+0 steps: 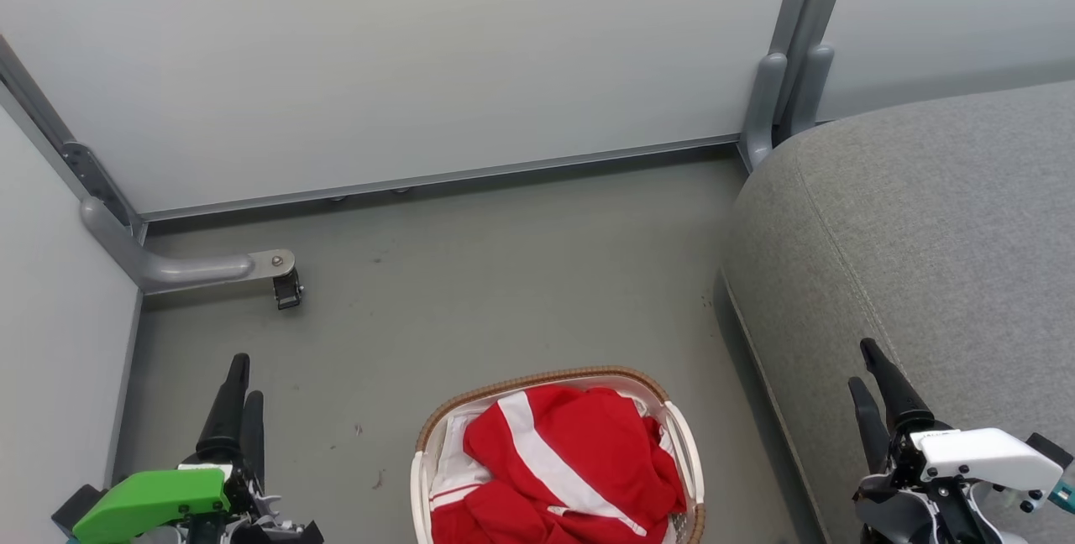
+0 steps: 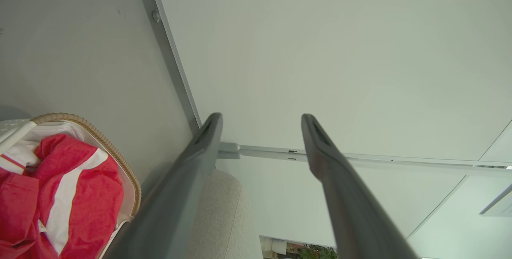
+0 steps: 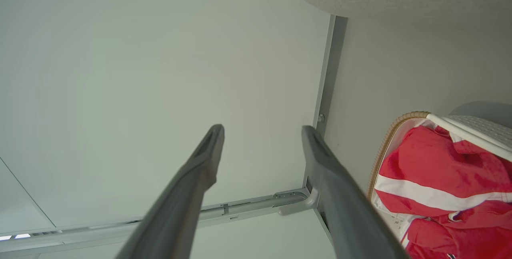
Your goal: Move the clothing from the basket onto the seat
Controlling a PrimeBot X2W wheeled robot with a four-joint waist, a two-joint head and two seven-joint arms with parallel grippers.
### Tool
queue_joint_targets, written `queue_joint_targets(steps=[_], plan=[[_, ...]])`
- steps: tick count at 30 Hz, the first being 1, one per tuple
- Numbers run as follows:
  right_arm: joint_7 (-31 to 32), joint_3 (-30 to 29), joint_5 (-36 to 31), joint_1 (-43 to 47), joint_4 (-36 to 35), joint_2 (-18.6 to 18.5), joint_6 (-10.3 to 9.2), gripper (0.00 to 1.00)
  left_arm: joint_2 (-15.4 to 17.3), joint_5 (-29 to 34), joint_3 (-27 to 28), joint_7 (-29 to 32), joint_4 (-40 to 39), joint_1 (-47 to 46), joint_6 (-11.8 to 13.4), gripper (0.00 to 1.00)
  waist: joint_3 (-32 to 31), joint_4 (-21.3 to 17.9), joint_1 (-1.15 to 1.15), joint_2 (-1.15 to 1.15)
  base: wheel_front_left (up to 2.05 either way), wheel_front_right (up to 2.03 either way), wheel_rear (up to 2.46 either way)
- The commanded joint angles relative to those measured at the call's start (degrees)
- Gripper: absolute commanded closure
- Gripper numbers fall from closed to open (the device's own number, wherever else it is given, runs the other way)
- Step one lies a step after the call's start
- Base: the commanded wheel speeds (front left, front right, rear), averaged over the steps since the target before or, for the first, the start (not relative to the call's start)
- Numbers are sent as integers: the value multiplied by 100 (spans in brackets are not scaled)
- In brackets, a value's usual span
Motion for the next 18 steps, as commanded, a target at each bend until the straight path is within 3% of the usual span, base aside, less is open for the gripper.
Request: queue_joint_targets(steps=[1,11,18], plan=[[-85,46,-73,-63,-103,-40,1,0,20,93,-59,-73,-150,-55,-14,0,2,1,0,0,0,0,0],[-354,80,-606,-55,-132,-53,2,0,28,549,-198,-340,-367,6,-19,0,2,11,0,0,0,0,0],[-526,89,-1495,-51,-418,-62,2,0,33,1070,-271,-510,-548,45,-22,0,1,20,0,0,0,0,0]])
